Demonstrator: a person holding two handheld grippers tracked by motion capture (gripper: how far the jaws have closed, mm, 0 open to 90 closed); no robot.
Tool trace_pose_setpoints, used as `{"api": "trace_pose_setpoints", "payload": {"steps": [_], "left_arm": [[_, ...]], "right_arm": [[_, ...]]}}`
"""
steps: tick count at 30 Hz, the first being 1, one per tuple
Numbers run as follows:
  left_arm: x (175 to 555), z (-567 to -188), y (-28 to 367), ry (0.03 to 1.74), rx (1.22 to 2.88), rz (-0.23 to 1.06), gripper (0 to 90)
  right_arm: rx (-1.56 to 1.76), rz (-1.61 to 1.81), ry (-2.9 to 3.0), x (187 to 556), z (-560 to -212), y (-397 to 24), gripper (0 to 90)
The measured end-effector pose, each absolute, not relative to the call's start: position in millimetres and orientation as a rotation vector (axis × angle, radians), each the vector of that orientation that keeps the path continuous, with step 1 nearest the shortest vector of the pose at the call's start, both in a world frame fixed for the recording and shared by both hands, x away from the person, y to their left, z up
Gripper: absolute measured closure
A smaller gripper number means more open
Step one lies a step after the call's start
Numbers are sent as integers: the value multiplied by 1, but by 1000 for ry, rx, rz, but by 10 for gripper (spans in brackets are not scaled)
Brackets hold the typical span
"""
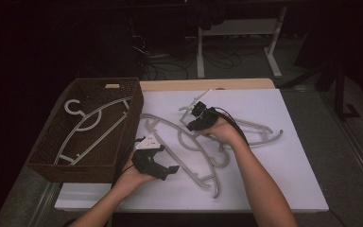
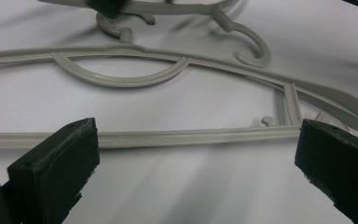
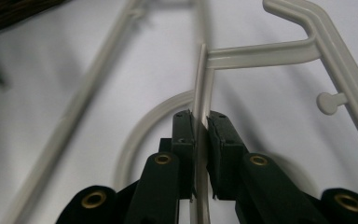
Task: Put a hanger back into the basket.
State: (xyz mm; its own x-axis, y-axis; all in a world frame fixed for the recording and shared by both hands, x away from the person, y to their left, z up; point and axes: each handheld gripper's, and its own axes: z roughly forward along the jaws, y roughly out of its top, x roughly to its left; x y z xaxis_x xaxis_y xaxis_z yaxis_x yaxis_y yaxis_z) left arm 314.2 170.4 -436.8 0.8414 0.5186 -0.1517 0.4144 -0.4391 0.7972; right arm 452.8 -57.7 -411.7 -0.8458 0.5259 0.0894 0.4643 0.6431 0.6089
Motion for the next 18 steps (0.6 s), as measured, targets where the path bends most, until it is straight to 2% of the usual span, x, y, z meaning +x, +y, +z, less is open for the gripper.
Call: {"api": "trace_pose_setpoints", "payload": {"steps": [6, 12, 15, 18], "left_arm": [[313, -437, 169, 676, 2094, 140, 0], [314, -438, 169, 673, 2095, 138, 0], [313, -438, 169, 673, 2095, 137, 0], [313, -437, 170, 672, 2093, 138, 0]], "right_arm": [[972, 977, 2728, 487, -420, -55, 808], [1034, 935, 2727, 504, -434, -53, 782], [1053, 926, 2721, 505, -437, -55, 706], [1049, 948, 2696, 502, -430, -62, 689]]}}
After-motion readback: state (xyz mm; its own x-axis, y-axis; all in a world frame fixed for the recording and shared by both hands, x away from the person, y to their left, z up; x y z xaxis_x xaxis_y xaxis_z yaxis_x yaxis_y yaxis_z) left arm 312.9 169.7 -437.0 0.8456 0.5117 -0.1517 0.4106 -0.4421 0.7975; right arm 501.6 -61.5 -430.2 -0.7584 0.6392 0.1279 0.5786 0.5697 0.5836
